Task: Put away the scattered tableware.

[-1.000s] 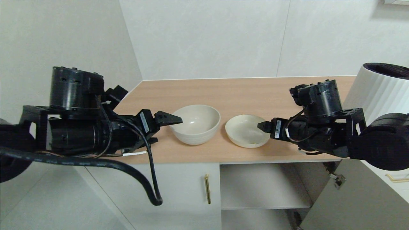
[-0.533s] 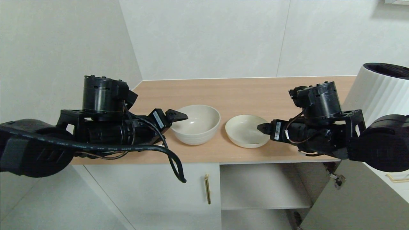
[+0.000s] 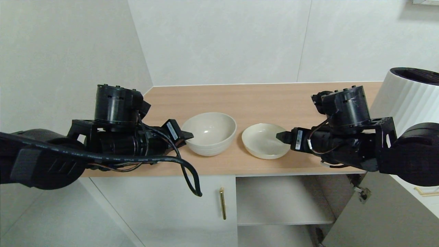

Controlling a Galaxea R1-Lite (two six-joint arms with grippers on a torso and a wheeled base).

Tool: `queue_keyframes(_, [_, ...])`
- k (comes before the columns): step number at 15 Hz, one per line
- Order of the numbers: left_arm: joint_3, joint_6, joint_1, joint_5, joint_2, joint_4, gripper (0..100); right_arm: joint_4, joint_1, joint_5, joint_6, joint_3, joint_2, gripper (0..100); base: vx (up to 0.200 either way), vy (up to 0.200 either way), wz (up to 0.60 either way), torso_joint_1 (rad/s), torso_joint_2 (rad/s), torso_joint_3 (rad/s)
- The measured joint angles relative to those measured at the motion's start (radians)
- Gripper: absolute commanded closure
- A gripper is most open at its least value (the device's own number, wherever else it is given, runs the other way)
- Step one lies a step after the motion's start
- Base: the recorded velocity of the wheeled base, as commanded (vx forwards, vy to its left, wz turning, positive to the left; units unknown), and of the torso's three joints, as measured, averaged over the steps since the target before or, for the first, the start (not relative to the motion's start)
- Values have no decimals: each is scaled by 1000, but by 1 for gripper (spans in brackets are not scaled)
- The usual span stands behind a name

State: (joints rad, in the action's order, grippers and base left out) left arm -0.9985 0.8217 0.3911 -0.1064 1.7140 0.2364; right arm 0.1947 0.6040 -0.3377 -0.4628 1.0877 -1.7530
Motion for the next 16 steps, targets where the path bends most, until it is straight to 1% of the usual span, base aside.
queue_keyframes(9, [0, 0, 0, 0, -9, 0, 100, 10, 0, -6, 6, 6, -11, 0, 0, 0, 0, 0, 0, 0])
queue_keyframes(11, [0, 0, 0, 1, -10, 0, 100, 63, 0, -63, 11, 14, -39, 0, 0, 0, 0, 0, 0, 0])
queue_keyframes(13, [0, 0, 0, -1, -10, -1, 100, 76, 0, -105, 13, 28, -71, 0, 0, 0, 0, 0, 0, 0])
queue_keyframes(16, [0, 0, 0, -2, -10, 0, 100, 78, 0, -111, 12, 35, -99, 0, 0, 0, 0, 0, 0, 0])
